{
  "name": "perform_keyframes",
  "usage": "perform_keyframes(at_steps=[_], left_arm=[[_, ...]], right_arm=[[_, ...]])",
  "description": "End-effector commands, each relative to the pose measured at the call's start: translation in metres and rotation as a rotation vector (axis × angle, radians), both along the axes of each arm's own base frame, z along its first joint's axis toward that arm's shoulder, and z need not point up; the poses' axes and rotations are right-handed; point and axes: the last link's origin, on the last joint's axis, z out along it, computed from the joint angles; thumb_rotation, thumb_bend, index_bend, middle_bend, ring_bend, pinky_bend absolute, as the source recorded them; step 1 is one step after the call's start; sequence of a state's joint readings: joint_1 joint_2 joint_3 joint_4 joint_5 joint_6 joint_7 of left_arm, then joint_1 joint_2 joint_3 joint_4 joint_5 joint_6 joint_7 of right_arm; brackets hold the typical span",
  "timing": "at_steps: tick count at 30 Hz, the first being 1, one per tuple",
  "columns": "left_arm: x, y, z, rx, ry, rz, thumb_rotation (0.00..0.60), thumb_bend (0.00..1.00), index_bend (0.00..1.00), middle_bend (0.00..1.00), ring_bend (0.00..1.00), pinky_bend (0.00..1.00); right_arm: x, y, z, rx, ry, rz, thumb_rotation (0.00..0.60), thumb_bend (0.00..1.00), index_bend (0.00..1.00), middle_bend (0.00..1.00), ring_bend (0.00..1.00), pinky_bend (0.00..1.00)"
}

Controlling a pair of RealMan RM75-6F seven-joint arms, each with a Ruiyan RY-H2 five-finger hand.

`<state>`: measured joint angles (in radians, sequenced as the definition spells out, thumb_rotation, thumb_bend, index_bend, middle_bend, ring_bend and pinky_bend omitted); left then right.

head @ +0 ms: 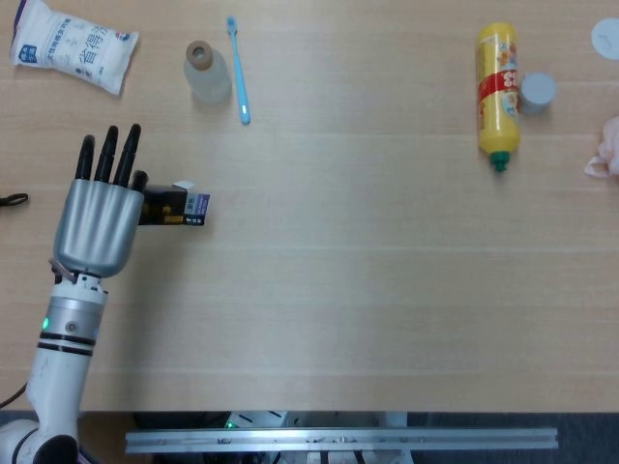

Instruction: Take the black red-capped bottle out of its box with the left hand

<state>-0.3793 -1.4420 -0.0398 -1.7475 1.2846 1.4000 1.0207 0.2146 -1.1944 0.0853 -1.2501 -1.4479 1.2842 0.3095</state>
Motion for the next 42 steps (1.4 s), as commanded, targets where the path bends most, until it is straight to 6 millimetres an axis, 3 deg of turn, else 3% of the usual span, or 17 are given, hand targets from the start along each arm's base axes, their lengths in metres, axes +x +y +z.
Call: perform_keyframes(at_steps=[1,13,26,31,42], left_arm=[[0.004,0.0,0.01,-0.023,0.086,-0.022,0.6,0.17,0.49,0.03,0.03,0.14],[0.0,0.002,0.02,-0.045,0.349,-0.132,0.6,0.17,0.49,0.04,0.04,0.14],[0.007,0.007,0.035,0.056,0.425,-0.199,0.6,0.17,0.5,0.05,0.05,0.15],[0.008,0.005,0.038,0.065,0.399,-0.188,0.6,0.17,0.5,0.05,0.05,0.16],[0.002,0.001,0.035,0.002,0.032,-0.032,0.6,0.17,0.51,0.06,0.05,0.16]], right_arm=[[0.001,0.0,-0.001,0.002,-0.001,0.001,0.6,0.09,0.4,0.25,0.17,0.35],[0.001,0.0,0.0,-0.001,0.001,0.001,0.6,0.09,0.4,0.25,0.17,0.35],[0.001,0.0,0.0,-0.004,-0.001,0.003,0.6,0.09,0.4,0.25,0.17,0.35],[0.001,0.0,-0.001,0.0,-0.003,0.002,0.6,0.09,0.4,0.25,0.17,0.35],[0.002,0.0,0.0,-0.003,-0.003,0.004,0.6,0.09,0.4,0.25,0.17,0.35]])
